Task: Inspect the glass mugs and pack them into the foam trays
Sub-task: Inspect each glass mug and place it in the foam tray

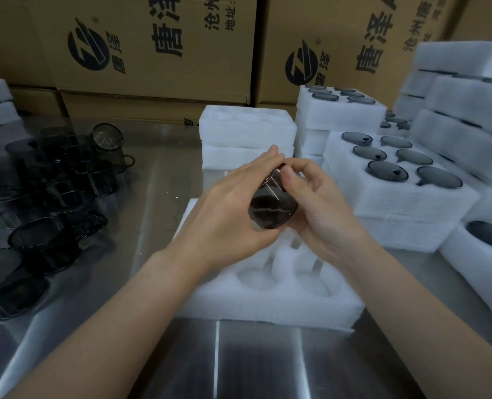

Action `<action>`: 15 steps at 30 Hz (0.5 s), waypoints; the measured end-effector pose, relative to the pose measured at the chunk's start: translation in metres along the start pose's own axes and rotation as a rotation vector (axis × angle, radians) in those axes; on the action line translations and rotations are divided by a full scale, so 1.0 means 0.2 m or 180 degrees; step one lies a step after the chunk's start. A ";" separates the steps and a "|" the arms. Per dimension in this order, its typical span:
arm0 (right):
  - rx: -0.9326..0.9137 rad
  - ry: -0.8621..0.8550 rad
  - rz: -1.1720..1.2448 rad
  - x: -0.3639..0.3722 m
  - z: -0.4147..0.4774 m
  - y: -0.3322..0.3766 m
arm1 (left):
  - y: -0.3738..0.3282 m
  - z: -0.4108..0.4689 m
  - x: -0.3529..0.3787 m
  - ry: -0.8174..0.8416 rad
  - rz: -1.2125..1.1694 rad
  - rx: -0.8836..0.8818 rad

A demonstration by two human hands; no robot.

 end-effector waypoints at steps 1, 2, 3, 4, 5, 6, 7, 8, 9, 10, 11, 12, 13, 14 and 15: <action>-0.0027 -0.0078 0.0011 -0.01 0.00 0.01 | 0.00 0.00 0.01 0.0010 -0.0001 0.0050; -0.0052 -0.0156 0.0021 -0.03 0.00 0.01 | -0.01 0.00 0.01 0.0046 -0.0021 0.0104; -0.0080 -0.0222 0.0022 -0.04 0.00 0.01 | -0.01 0.00 0.02 0.0085 -0.0043 0.0160; -0.0106 -0.0267 0.0007 -0.05 0.00 0.02 | -0.01 0.00 0.03 0.0111 -0.0054 0.0214; -0.0123 -0.0292 -0.0015 -0.06 0.00 0.02 | -0.02 0.00 0.03 0.0119 -0.0042 0.0266; -0.0115 -0.0297 -0.0026 -0.06 -0.01 0.02 | -0.02 0.00 0.03 0.0110 -0.0001 0.0317; -0.0075 -0.0276 -0.0004 -0.06 0.00 0.02 | -0.03 0.01 0.03 0.0101 0.0057 0.0361; -0.0003 -0.0246 0.0051 -0.06 0.00 0.01 | -0.03 0.01 0.03 0.0114 0.0101 0.0385; 0.0079 -0.0214 0.0114 -0.06 0.01 -0.01 | -0.03 0.01 0.03 0.0152 0.0109 0.0393; 0.0141 -0.0182 0.0167 -0.06 0.02 -0.02 | -0.03 0.01 0.04 0.0196 0.0087 0.0393; 0.0191 -0.0154 0.0202 -0.06 0.02 -0.03 | -0.02 0.01 0.04 0.0231 0.0052 0.0386; 0.0252 -0.0129 0.0221 -0.06 0.03 -0.04 | -0.02 0.01 0.04 0.0255 0.0021 0.0371; 0.0327 -0.0134 0.0217 -0.06 0.04 -0.05 | -0.02 0.01 0.04 0.0274 0.0002 0.0366; 0.0406 -0.0184 0.0193 -0.07 0.04 -0.06 | -0.02 0.01 0.04 0.0286 -0.0002 0.0382; 0.0474 -0.0242 0.0159 -0.07 0.04 -0.06 | -0.02 0.01 0.04 0.0288 0.0005 0.0410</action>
Point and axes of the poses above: each hand's wrist, its own z-axis towards the middle knuckle, its own x-axis out of the palm, y = z × x, the point moved 9 cm from there along z, towards the middle knuckle, and after that the axes turned 11 degrees about x, right-handed, at the moved point
